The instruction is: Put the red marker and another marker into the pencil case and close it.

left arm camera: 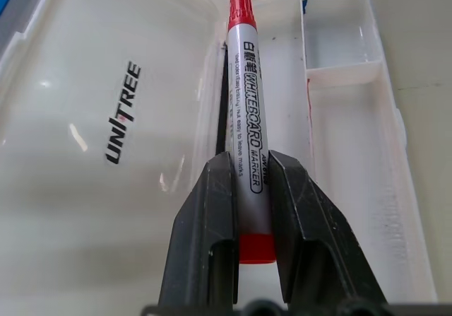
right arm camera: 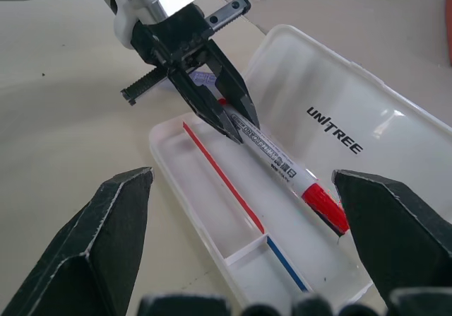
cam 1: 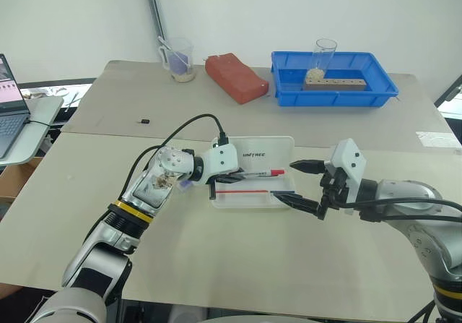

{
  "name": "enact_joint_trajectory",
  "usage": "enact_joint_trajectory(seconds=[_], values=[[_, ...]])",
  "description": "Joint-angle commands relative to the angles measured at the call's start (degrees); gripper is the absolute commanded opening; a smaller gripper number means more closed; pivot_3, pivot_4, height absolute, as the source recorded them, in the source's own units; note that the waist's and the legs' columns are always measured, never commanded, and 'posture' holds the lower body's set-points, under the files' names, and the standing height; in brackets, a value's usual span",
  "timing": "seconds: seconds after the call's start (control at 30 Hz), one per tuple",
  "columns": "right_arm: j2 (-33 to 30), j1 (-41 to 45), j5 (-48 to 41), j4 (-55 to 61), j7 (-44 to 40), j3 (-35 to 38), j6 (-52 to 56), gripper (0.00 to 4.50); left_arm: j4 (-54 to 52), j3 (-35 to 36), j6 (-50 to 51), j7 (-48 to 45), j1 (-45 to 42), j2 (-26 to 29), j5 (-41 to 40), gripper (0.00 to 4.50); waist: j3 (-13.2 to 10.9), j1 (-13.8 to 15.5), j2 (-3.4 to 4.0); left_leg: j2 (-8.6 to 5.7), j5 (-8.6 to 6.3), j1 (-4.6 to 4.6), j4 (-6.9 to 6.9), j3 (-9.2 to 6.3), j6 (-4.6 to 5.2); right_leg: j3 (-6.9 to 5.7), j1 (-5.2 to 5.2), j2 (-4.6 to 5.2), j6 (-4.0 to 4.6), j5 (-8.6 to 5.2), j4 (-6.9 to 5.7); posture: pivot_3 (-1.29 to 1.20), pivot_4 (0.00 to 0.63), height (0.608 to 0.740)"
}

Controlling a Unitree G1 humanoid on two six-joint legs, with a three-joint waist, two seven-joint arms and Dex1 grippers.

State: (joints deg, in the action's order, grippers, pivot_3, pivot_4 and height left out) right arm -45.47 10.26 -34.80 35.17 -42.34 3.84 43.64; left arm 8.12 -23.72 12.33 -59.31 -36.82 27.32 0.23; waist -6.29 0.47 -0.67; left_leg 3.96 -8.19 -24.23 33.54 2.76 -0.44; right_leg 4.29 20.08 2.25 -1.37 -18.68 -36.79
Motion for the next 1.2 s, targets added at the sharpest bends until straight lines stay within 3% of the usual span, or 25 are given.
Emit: enact_joint_trajectory(seconds=[0.03,0.2,0.4,0.6,0.8,1.07,1.2], values=[[0.26,0.65,0.42,1.21,0.12,0.75,-1.95,4.5,-2.06,0.72,-2.0,0.65,0.04,-0.52,0.54,2.07,0.0,0.11,0.0,0.0,0.0,0.0,0.02,0.0,0.0,0.0,0.0,0.0,0.0,0.0,0.0,0.0,0.15,0.74],[0.74,1.4,1.35,-0.11,-0.23,-0.23,-2.83,4.5,-6.12,3.78,-0.26,0.75,0.45,-0.34,-1.77,4.48,0.0,0.14,0.0,0.0,-0.01,-0.02,0.06,-0.01,0.01,-0.01,-0.02,0.0,0.0,0.0,0.0,0.0,0.15,0.74],[0.56,3.4,1.24,-0.79,-1.98,-1.29,-3.2,4.5,-17.97,15.55,14.28,1.61,2.33,5.82,-10.05,4.48,0.01,-0.29,0.02,0.01,-0.01,0.02,0.02,-0.04,0.01,-0.01,-0.02,-0.02,-0.02,-0.01,-0.04,0.0,0.15,0.74],[2.27,10.12,-1.49,-1.07,-3.83,-4.55,-1.11,4.5,-20.36,26.17,21.24,9.08,12.36,10.8,-10.85,4.48,0.03,-1.29,0.07,0.02,-0.01,0.17,-0.16,-0.08,0.02,0.0,-0.04,-0.02,-0.05,-0.03,-0.06,0.0,0.15,0.74],[4.07,16.27,-2.75,-2.26,-5.33,-7.6,0.38,4.5,-24.37,27.41,24.28,14.9,24.03,8.05,-12.15,4.48,-0.04,-0.3,-0.05,-0.01,-0.01,0.15,-0.2,-0.04,0.01,-0.07,-0.04,0.12,-0.03,-0.02,-0.01,0.0,0.15,0.74],[4.68,19.09,-2.25,-3.36,-6.86,-9.76,0.02,4.5,-14.71,23.43,19.84,20.95,24.07,2.25,-8.83,4.48,0.0,0.14,-0.12,-0.03,-0.02,0.13,-0.17,0.0,0.0,-0.12,-0.05,0.21,0.05,-0.03,-0.01,0.0,0.15,0.74],[4.59,18.91,-1.75,-3.95,-6.85,-9.47,-0.51,4.5,-12.85,22.85,19.85,20.39,23.21,3.09,-8.83,3.23,0.01,0.09,-0.11,-0.01,-0.01,0.13,-0.22,-0.02,0.0,-0.13,0.0,0.17,0.06,-0.03,-0.05,0.0,0.15,0.74]])
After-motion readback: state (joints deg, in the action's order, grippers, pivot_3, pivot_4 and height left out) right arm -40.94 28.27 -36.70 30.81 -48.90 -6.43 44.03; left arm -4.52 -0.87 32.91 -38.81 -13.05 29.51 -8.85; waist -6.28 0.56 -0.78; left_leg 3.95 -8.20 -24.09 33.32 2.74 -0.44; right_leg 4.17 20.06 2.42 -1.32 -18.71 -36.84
